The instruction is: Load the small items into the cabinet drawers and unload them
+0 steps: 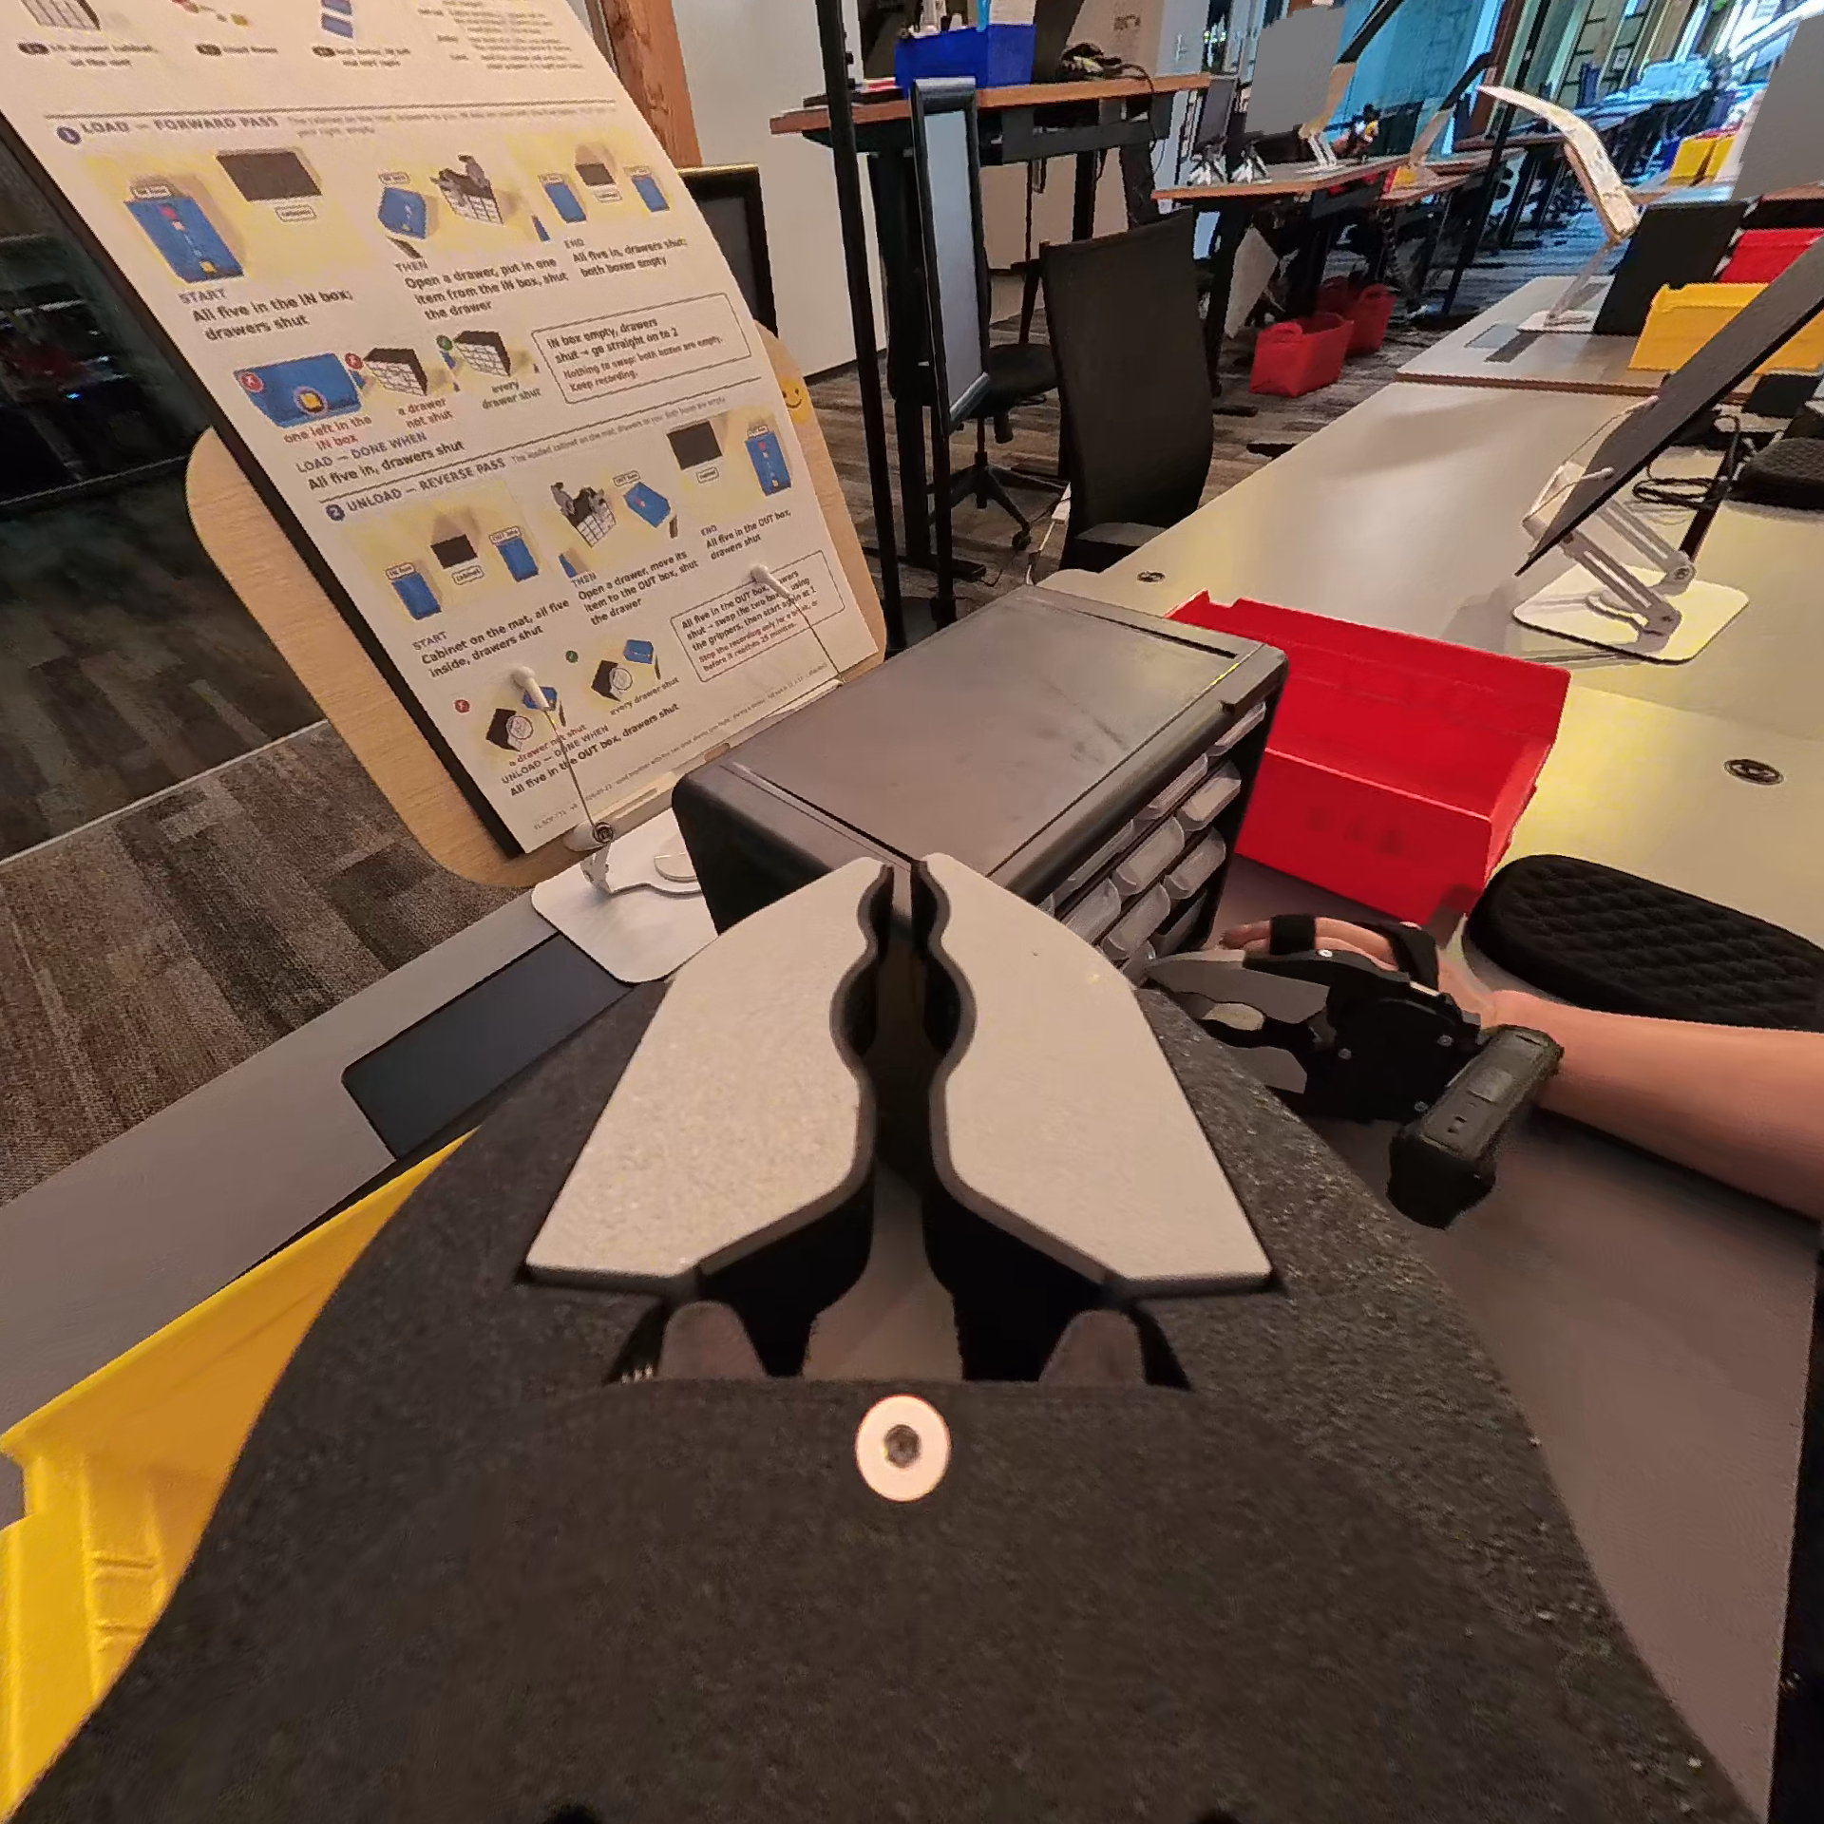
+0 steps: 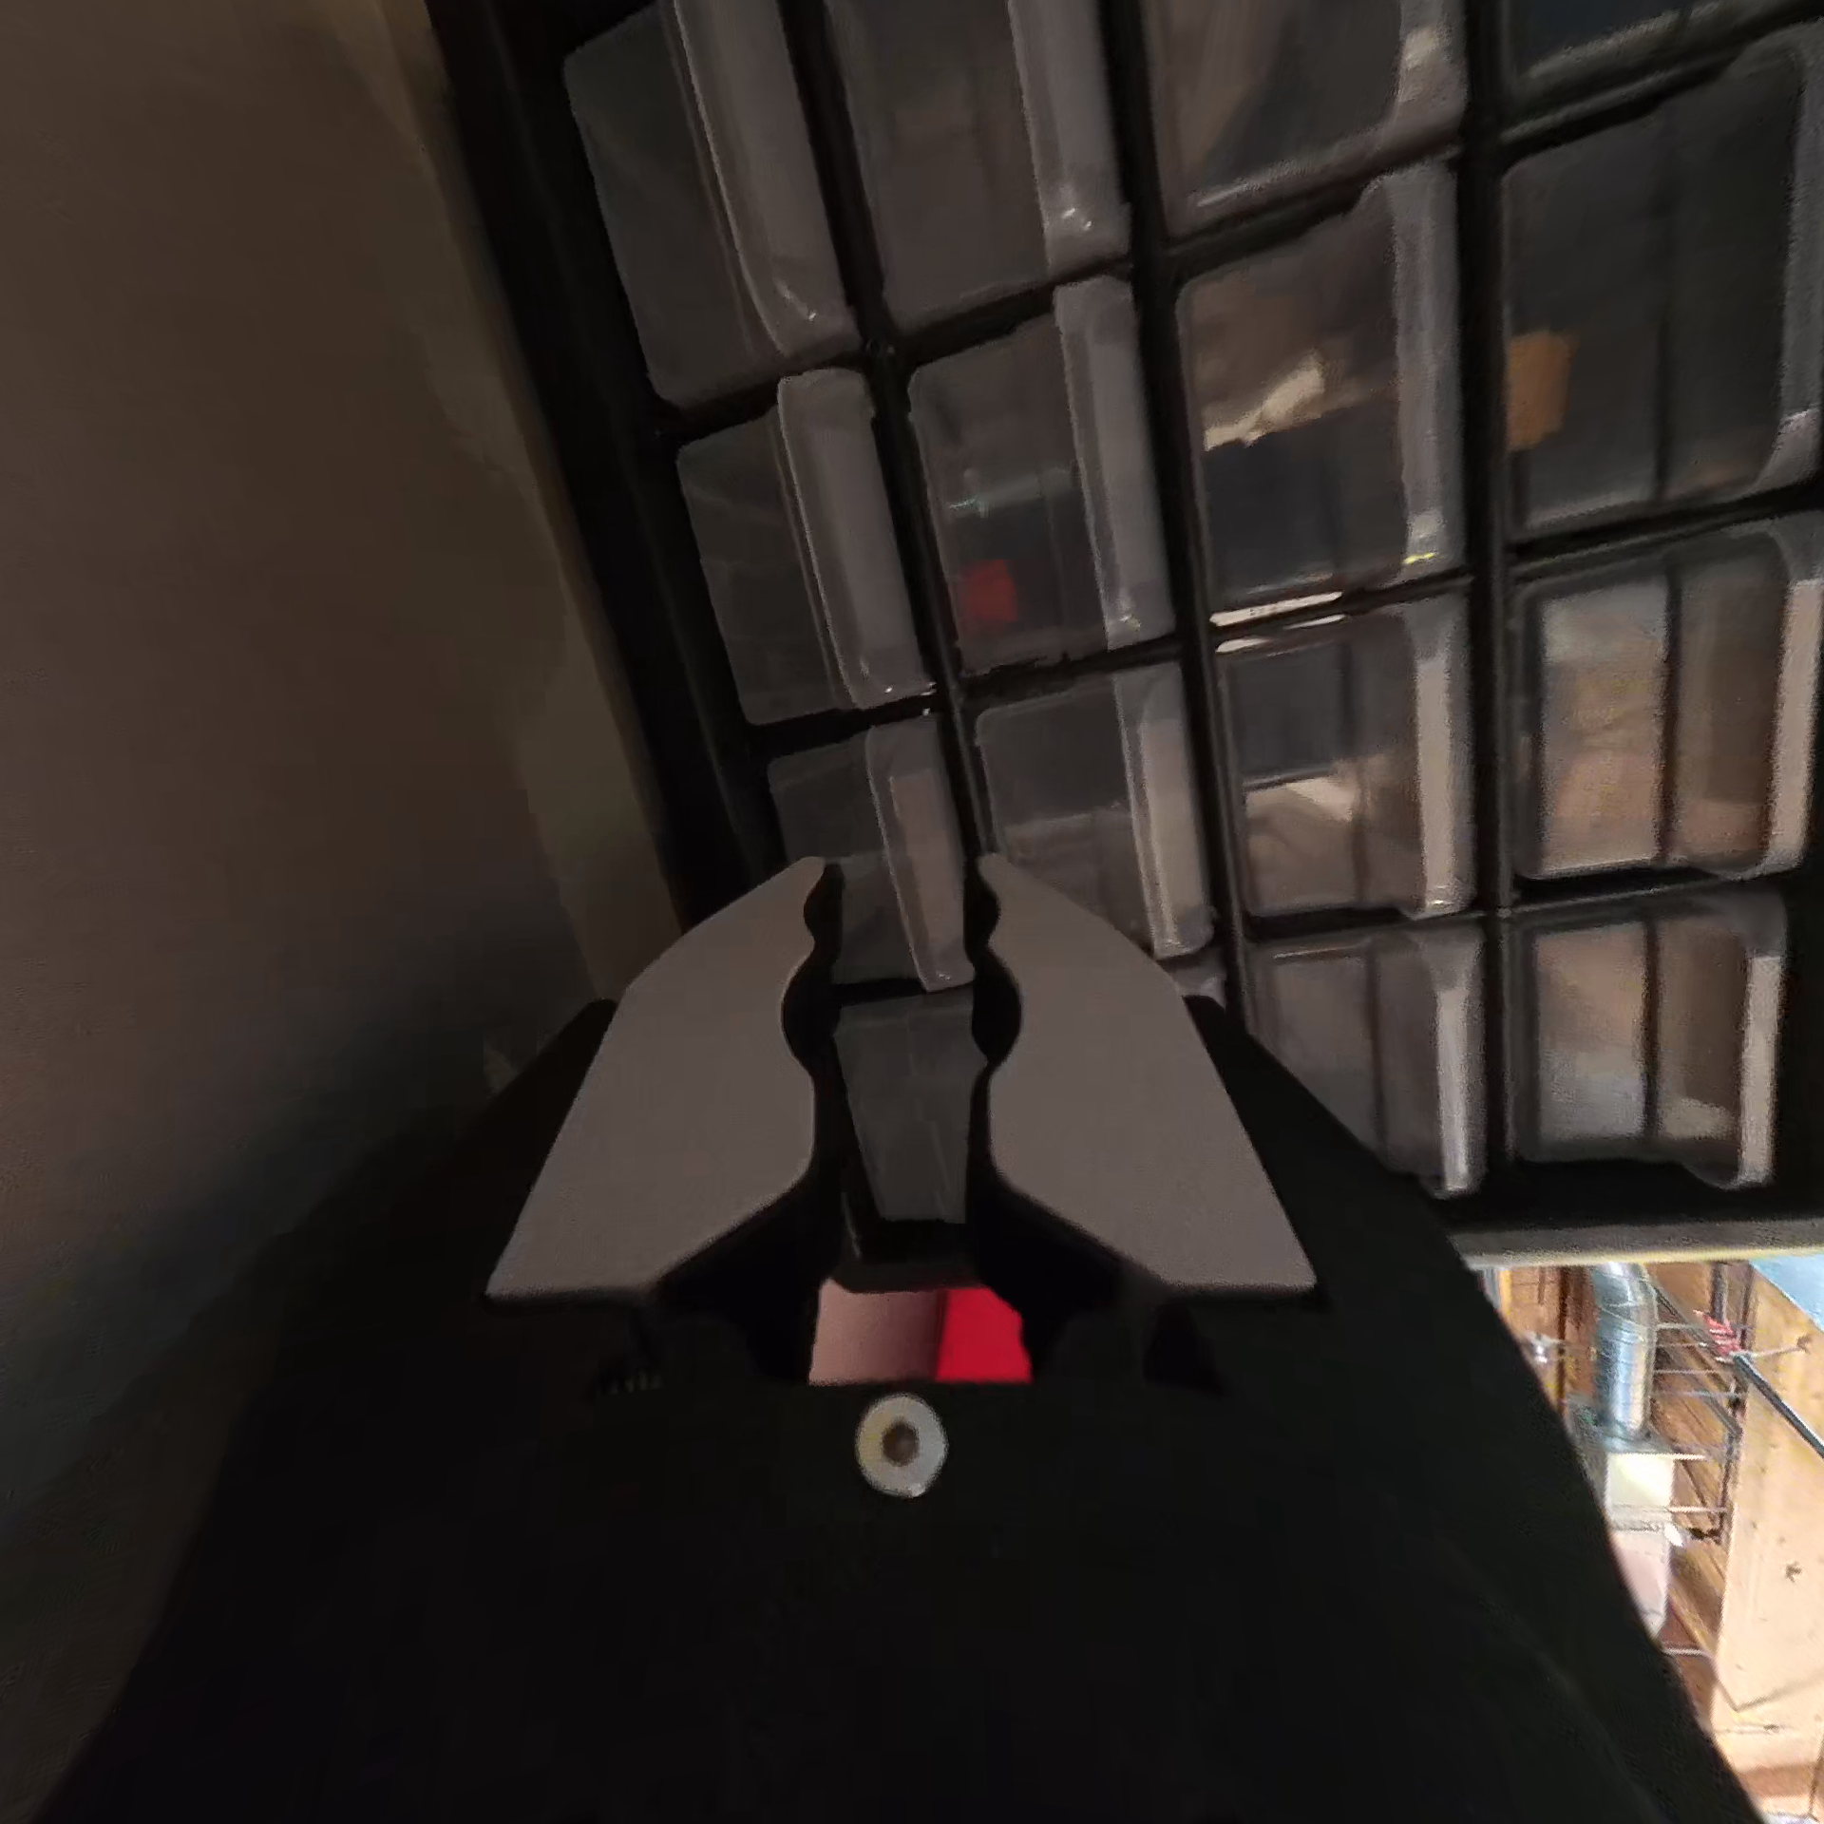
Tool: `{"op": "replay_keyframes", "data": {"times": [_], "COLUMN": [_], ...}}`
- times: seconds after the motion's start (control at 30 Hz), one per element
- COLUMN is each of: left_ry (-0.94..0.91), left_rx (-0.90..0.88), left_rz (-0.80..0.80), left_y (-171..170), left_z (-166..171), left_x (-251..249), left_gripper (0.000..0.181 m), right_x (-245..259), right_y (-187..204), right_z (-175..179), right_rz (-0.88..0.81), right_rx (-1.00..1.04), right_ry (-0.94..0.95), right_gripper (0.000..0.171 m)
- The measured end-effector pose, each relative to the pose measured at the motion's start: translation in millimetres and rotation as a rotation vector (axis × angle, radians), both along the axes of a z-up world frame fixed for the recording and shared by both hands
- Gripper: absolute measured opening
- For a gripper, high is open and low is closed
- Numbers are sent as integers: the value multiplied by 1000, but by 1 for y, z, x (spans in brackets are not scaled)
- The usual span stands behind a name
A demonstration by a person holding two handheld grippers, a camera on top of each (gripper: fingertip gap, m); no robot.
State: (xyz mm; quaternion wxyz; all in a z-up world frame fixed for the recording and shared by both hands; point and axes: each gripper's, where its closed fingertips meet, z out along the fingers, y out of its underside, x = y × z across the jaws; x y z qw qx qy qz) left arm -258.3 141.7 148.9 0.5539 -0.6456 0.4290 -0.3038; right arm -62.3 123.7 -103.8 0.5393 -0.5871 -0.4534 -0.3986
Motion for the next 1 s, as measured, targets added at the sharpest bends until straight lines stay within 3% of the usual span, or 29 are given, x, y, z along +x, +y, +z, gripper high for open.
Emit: {"op": "replay_keyframes", "data": {"times": [0.53, 1.0], "left_ry": [-21, -84], "left_rx": [-4, -94], "left_rz": [-140, -87], "left_y": [-26, 6], "left_z": [8, 3], "left_x": [10, -17], "left_gripper": [4, 5], "right_x": [0, -6], "right_y": [-2, 0], "right_z": [6, 3], "right_rz": [3, 38], "right_rx": [69, 61], "right_ry": [-29, -59], "right_gripper": [24, 23]}}
